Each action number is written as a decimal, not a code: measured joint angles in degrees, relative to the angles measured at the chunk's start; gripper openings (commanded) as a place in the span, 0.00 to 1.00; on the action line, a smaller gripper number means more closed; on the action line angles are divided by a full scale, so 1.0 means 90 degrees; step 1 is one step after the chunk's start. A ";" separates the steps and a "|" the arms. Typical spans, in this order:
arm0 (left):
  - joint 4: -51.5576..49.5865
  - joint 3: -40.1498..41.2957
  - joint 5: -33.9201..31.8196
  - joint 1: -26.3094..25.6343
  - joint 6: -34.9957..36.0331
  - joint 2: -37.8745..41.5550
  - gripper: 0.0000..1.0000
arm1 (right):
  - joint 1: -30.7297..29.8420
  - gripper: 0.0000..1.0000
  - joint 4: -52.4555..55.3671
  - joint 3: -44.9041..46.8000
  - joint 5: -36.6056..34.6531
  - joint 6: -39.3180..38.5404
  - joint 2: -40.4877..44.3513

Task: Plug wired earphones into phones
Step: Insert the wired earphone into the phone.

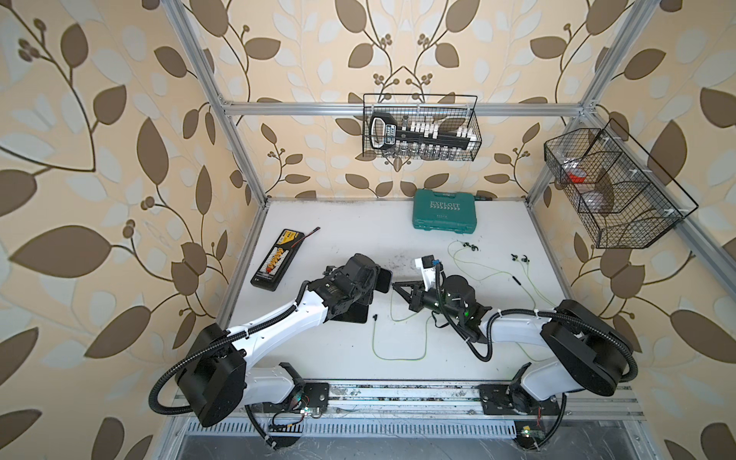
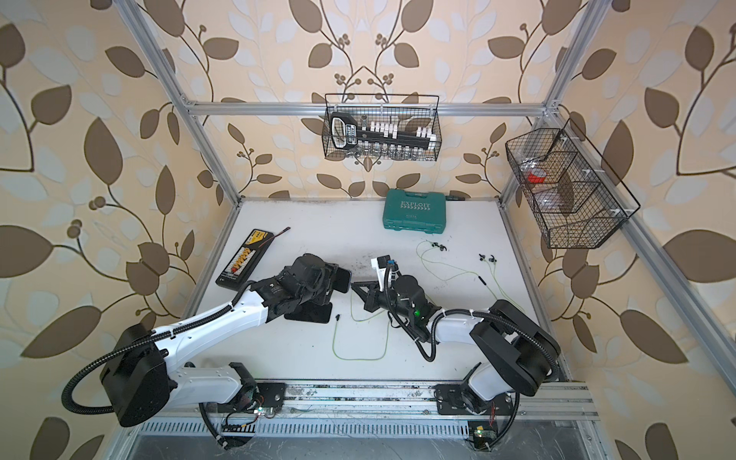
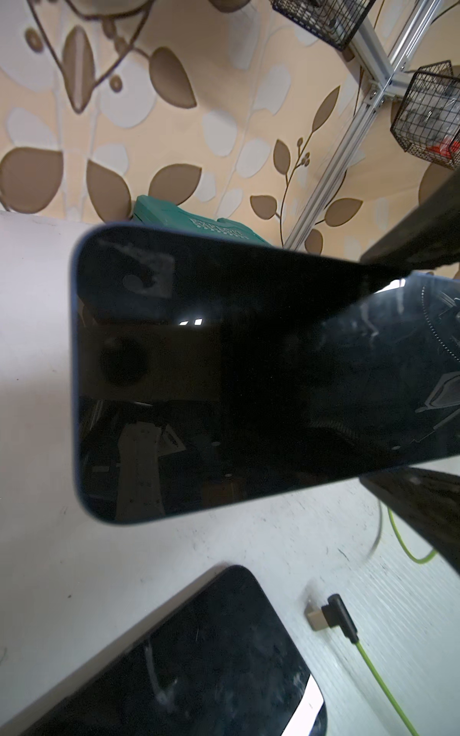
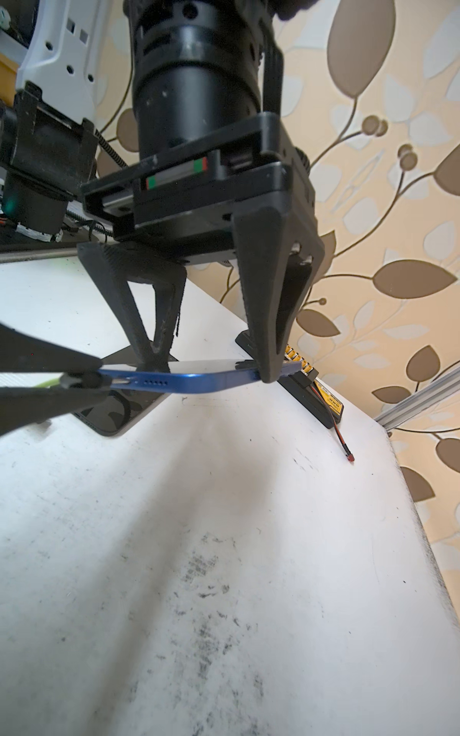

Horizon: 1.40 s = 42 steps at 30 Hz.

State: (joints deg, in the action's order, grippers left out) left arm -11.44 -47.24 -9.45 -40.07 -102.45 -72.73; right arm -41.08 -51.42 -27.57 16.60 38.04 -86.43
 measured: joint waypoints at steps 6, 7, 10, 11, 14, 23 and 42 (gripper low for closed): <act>0.0262 0.0000 0.0027 -0.0002 0.0036 0.0000 0.60 | 0.0233 0.00 -0.0318 0.0066 0.0333 0.0265 0.0000; 0.0304 0.0000 0.0041 -0.0002 0.0046 0.0000 0.60 | 0.0262 0.00 -0.0357 0.0075 0.0376 0.0282 0.0000; 0.0357 0.0000 0.0053 -0.0002 0.0083 0.0000 0.60 | 0.0294 0.00 -0.0427 0.0092 0.0432 0.0296 0.0002; 0.0355 0.0000 0.0058 -0.0002 0.0102 0.0000 0.60 | 0.0294 0.00 -0.0427 0.0095 0.0442 0.0296 0.0007; 0.0374 0.0000 0.0083 -0.0002 0.0170 0.0000 0.60 | 0.0294 0.00 -0.0415 0.0100 0.0444 0.0287 0.0029; 0.0474 0.0000 0.0192 0.0002 0.0335 0.0000 0.60 | 0.0306 0.00 -0.0146 0.0100 0.0413 0.0124 0.0240; 0.0661 0.0000 0.0005 -0.0153 0.0359 -0.0148 0.59 | 0.0272 0.00 0.0415 0.0100 0.0019 -0.0114 0.0527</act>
State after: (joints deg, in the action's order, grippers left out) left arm -5.50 -47.24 -9.41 -41.45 -99.22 -74.06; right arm -38.63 -47.68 -26.68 16.78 37.01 -81.69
